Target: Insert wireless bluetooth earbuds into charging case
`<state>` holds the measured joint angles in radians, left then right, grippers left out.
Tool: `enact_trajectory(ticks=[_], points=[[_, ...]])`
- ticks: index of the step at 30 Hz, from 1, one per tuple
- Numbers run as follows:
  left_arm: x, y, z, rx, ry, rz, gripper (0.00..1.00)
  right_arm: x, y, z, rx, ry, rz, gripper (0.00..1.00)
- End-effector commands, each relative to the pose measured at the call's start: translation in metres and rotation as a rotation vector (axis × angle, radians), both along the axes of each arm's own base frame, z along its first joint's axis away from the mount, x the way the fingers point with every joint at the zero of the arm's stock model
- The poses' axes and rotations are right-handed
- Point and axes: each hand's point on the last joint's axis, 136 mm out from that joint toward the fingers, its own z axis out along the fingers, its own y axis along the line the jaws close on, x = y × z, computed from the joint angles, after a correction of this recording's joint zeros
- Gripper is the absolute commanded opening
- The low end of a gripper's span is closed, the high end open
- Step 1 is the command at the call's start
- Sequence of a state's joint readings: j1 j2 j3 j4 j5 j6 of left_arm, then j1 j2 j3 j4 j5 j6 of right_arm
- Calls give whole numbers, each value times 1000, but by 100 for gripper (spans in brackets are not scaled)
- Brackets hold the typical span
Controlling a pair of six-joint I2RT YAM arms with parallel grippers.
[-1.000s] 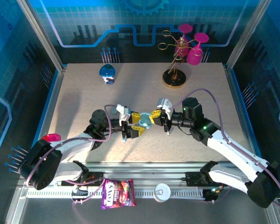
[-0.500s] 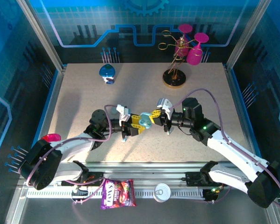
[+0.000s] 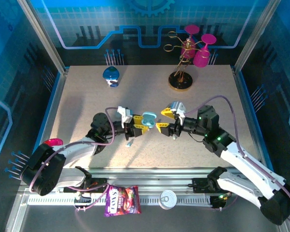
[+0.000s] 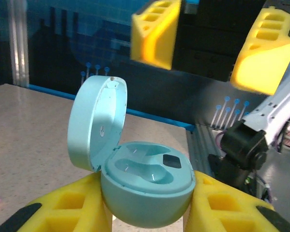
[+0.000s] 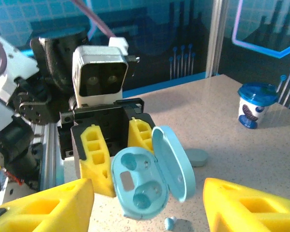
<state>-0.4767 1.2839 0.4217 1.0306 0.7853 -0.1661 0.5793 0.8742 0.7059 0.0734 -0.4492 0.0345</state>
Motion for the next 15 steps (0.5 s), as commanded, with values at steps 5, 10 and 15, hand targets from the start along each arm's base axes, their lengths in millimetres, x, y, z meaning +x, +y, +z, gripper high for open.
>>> enact_trajectory(ticks=[5, 10, 15], points=[[10, 26, 15, -32, -85, 114, 26, 47, -43, -12, 183, 257, -278, 65], [8, 32, 24, -30, -110, 143, 26, 66, -50, -59, 121, 414, -366, 68], [10, 38, 37, -38, -125, 175, 26, 76, -34, -110, 25, 543, -375, 68]])
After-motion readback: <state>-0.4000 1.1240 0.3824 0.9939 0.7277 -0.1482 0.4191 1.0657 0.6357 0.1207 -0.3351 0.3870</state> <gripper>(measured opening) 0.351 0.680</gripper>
